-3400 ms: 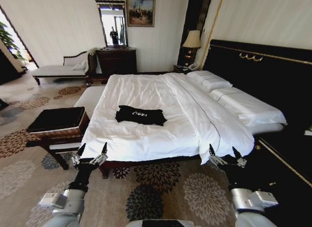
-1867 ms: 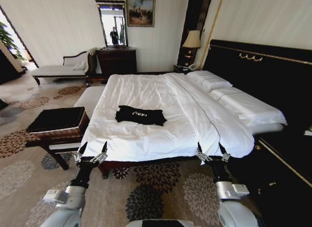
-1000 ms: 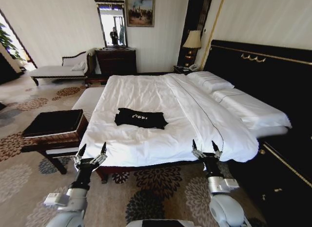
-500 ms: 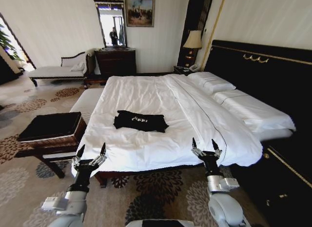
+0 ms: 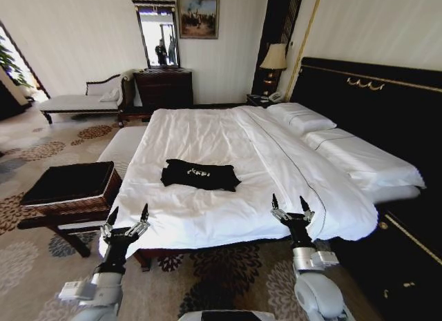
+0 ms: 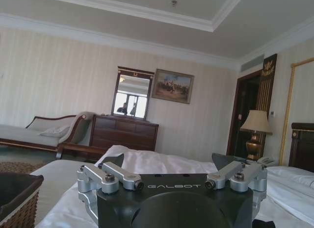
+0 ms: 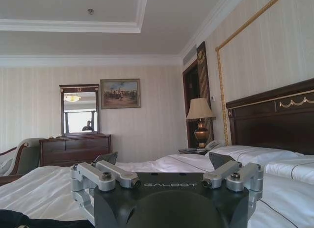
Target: Fold the clothes on the bed and place them into the basket.
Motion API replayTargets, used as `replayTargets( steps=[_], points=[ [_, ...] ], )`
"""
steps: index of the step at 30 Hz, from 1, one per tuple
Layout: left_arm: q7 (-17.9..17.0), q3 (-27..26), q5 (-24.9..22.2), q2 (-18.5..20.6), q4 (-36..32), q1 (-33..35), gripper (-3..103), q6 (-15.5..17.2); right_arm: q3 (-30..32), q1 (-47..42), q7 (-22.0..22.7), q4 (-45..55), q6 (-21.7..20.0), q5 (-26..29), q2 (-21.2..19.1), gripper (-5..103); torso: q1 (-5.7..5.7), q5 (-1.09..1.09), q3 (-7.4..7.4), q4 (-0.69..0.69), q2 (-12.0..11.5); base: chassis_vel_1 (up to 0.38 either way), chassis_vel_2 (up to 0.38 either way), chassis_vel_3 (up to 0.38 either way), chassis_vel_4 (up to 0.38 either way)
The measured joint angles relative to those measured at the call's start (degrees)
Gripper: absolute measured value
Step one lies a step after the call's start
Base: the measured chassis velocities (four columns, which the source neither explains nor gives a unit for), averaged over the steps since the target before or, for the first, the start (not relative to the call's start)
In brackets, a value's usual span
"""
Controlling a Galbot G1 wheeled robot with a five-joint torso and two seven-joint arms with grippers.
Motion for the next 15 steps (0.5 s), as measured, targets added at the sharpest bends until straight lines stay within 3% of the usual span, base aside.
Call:
replayTargets(
  steps=[15],
  points=[
    [0.14, -0.08, -0.04, -0.04, 0.28, 0.08, 100, -0.44, -0.16, -0.06, 0.01, -0.39, 0.15, -0.30, 0.48, 100, 0.01, 0.01, 0.00, 0.00, 0.00, -0.089, 0.092, 0.096, -0.084]
  ],
)
